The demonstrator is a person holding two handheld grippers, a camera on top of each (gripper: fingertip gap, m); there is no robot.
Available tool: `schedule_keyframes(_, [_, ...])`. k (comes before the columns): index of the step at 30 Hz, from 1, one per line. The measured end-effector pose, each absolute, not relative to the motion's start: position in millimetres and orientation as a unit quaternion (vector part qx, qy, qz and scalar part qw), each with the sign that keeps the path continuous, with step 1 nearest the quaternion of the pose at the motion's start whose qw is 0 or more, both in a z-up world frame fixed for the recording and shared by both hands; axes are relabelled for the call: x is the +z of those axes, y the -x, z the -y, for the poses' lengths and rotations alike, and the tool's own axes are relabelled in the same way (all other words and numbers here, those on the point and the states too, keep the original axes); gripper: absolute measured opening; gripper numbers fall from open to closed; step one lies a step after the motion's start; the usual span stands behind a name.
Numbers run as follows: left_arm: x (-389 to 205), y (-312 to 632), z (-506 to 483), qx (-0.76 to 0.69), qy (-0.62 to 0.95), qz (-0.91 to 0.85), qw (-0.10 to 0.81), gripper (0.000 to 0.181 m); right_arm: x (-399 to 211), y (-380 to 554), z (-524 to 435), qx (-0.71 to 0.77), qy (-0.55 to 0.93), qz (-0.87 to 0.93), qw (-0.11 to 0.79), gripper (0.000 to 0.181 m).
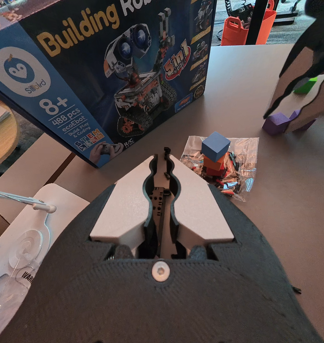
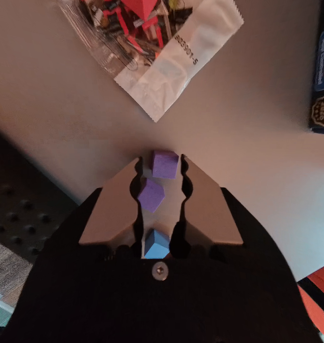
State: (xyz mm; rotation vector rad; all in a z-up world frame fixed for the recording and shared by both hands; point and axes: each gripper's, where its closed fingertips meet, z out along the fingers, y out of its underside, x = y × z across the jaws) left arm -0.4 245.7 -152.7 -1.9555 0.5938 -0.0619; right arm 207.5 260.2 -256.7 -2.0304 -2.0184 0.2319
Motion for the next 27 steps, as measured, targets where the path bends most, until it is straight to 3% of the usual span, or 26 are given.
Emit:
schedule_keyframes(1, [-152.3,2.0,-245.9,-0.026,0.816,-0.245,0.523,0.008,-260.6,-209.8,-263.0,0.076,0.705,0.693,0.133,0.026])
schedule_keyframes(5, [-151.3,7.6,-247.7,-0.030,0.817,-0.232,0.527,0.008,-253.4,-208.8,-273.5,0.081,0.714,0.679,0.150,0.025])
schedule_keyframes(13, [-153.9,8.7,-250.4,-0.028,0.820,-0.228,0.525,0.008,-166.0,-125.8,-260.3,0.147,0.640,0.717,0.234,0.025])
schedule_keyframes(20, [-153.1,11.9,-250.4,-0.031,0.819,-0.227,0.526,0.008,-148.6,-66.3,-247.5,0.155,0.609,0.750,0.206,0.025])
schedule_keyframes(27, [-152.9,17.0,-252.1,-0.035,0.820,-0.221,0.527,0.008,-173.3,-66.4,-249.6,0.094,0.613,0.770,0.152,0.025])
